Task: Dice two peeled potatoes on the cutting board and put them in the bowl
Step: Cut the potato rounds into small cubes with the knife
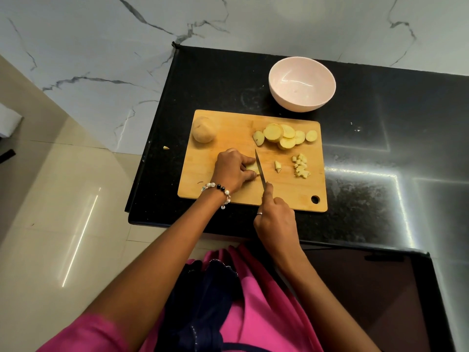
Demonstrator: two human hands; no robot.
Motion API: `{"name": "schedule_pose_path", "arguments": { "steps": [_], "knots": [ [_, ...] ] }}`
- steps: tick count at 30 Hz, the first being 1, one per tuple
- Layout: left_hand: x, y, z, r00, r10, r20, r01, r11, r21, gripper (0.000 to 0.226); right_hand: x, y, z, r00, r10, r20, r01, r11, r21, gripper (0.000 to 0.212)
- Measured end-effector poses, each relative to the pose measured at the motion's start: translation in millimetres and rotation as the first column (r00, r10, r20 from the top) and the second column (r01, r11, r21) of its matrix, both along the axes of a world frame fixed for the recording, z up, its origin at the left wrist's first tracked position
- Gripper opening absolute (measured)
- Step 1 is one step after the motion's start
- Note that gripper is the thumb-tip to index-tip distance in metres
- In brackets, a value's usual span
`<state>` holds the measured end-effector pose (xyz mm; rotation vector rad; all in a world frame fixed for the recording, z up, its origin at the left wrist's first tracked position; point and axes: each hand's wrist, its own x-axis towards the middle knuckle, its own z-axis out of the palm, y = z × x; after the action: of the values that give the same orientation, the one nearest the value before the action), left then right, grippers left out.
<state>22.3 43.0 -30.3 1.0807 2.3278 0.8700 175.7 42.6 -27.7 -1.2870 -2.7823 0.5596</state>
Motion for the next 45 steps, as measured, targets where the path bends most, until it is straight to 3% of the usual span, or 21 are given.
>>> {"name": "schedule_pose_path", "arguments": {
  "steps": [7,11,17,22,28,34,40,45],
  "knots": [
    [4.6,-1.1,-2.2,0.999,0.035,-0.016,-0.034,0.999,0.039,0.044,1.8,-14.7,-1.3,0.997,0.034,0.068,-0.038,0.997,0.071,0.068],
    [4.7,-1.6,-2.4,0.999,0.036,-0.030,-0.035,0.998,0.045,0.043,18.7,-25.3,-9.6,0.999,0.047,-0.006,-0.045,0.989,0.144,0.064],
    [5.6,-3.1,-2.5,0.999,0.052,-0.005,-0.052,0.996,0.069,0.043,19.2,-5.7,-1.9,0.999,-0.043,0.003,0.043,0.993,0.108,0.070],
    [4.8,-4.5,-1.7,0.999,0.050,0.015,-0.051,0.995,0.088,0.043,32.2,14.7,-10.2,0.990,-0.092,-0.104,0.102,0.991,0.088,0.054],
    [5.4,-5.5,-2.2,0.999,0.030,0.025,-0.033,0.995,0.098,0.045,46.3,23.8,-6.8,0.908,-0.289,-0.304,0.271,0.957,-0.100,0.042],
    [6.0,-5.9,-3.1,0.999,0.024,0.041,-0.028,0.995,0.100,0.045,46.7,22.3,-1.8,0.870,-0.336,-0.360,0.298,0.941,-0.158,0.042],
    [5.0,-7.0,-3.0,0.997,0.032,0.068,-0.039,0.994,0.099,0.046,41.6,16.3,-0.7,0.920,-0.198,-0.337,0.209,0.978,-0.004,0.046],
    [1.8,-5.4,0.1,0.999,0.008,0.048,-0.010,0.999,0.034,0.050,30.4,4.6,-6.3,0.958,-0.070,-0.276,0.078,0.997,0.016,0.049]
  ]
}}
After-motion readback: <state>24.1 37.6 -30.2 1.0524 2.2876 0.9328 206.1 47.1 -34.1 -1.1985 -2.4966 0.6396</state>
